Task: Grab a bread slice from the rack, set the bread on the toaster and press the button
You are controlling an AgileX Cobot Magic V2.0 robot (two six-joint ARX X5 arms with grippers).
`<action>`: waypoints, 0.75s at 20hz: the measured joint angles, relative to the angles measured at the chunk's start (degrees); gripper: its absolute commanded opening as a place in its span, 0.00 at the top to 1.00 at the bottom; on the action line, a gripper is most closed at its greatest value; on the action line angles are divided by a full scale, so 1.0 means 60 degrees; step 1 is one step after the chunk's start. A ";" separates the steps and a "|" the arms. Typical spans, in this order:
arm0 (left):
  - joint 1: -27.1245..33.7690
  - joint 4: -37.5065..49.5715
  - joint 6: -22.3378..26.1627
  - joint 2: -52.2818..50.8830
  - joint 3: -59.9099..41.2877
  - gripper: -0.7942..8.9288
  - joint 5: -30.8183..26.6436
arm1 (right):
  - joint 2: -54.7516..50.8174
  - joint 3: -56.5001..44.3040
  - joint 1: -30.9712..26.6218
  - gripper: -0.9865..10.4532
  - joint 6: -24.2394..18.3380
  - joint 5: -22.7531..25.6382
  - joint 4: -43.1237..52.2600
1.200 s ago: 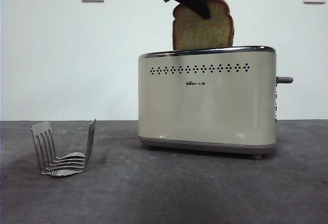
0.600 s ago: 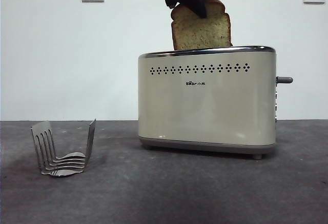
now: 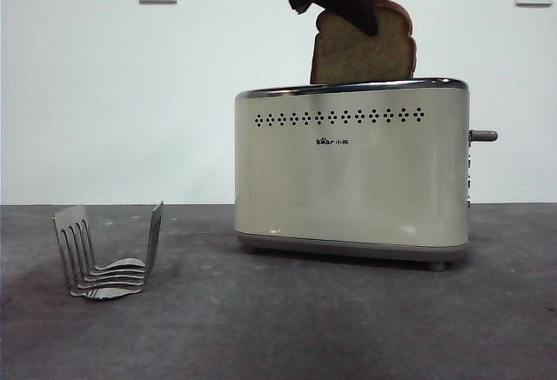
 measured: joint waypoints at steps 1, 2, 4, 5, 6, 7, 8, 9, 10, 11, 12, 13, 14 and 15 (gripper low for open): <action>0.0069 -0.0266 0.0011 -0.0004 0.0000 0.93 0.0033 | 0.0000 0.0000 0.0000 0.91 0.0000 0.0000 0.0000; 0.0149 -0.0645 0.0000 -0.0007 0.0004 0.93 -0.0015 | 0.0000 0.0000 0.0000 0.91 0.0000 0.0000 0.0000; 0.0408 -0.1027 -0.0368 -0.0007 0.0000 0.93 -0.0430 | 0.0000 0.0000 0.0000 0.91 0.0000 0.0000 0.0004; 0.0528 -0.0951 -0.0710 -0.0011 0.0004 0.93 -0.0743 | 0.0000 0.0000 0.0000 0.91 0.0000 0.0000 0.0004; 0.0630 -0.0900 -0.1020 -0.0011 0.0004 0.93 -0.0958 | 0.0000 0.0000 0.0000 0.91 0.0000 0.0000 0.0004; 0.0696 -0.0838 -0.1231 -0.0011 0.0004 0.93 -0.0965 | 0.0000 0.0000 0.0000 0.91 0.0000 0.0000 0.0004; 0.0707 -0.0831 -0.1348 -0.0011 0.0004 0.93 -0.0965 | 0.0000 0.0000 0.0000 0.91 0.0000 0.0000 0.0004; 0.0707 -0.0834 -0.1413 -0.0011 0.0004 0.93 -0.0907 | 0.0000 0.0000 0.0000 0.91 0.0000 0.0000 0.0004; 0.0707 -0.0838 -0.1450 -0.0011 0.0004 0.93 -0.0637 | 0.0000 0.0000 0.0000 0.91 0.0000 0.0000 0.0004; 0.0725 -0.0841 -0.1461 -0.0011 0.0004 0.93 -0.0189 | 0.0000 0.0000 0.0000 0.91 0.0000 0.0000 0.0004; 0.0739 -0.0827 -0.1475 -0.0011 0.0007 0.93 0.0364 | 0.0000 0.0000 0.0000 0.91 0.0000 0.0000 0.0007; 0.0692 -0.0747 -0.1475 -0.0007 0.0004 0.93 0.0616 | 0.0000 0.0000 0.0000 0.91 0.0000 0.0000 0.0004; 0.0605 -0.0550 -0.1475 0.0015 0.0004 0.93 0.0608 | 0.0000 0.0000 0.0000 0.91 0.0000 0.0000 0.0007; 0.0528 -0.0393 -0.1472 0.0051 0.0000 0.93 0.0594 | 0.0000 0.0000 0.0000 0.91 0.0000 0.0000 0.0004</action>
